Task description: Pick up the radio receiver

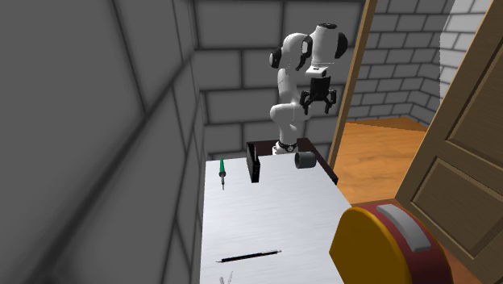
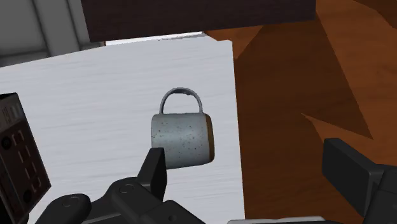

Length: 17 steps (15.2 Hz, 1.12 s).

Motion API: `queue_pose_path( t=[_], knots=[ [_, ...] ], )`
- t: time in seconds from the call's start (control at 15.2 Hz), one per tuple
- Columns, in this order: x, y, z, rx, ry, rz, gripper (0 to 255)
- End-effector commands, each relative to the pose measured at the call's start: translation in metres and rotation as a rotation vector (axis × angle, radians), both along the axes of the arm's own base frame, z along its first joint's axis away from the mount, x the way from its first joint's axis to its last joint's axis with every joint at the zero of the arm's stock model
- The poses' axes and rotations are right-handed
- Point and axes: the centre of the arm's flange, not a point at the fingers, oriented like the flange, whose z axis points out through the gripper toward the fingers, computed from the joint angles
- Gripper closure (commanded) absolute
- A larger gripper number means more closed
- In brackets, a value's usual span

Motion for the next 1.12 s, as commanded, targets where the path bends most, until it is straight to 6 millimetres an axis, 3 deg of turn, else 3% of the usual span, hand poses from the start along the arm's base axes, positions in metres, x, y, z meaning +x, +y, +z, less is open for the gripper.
queue_pose_path(
  t=[0.0, 1.06],
  knots=[
    [0.000, 0.000, 0.000, 0.000, 0.000, 0.000, 0],
    [0.054, -0.191, -0.074, -0.002, 0.027, 0.029, 0]
  ],
)
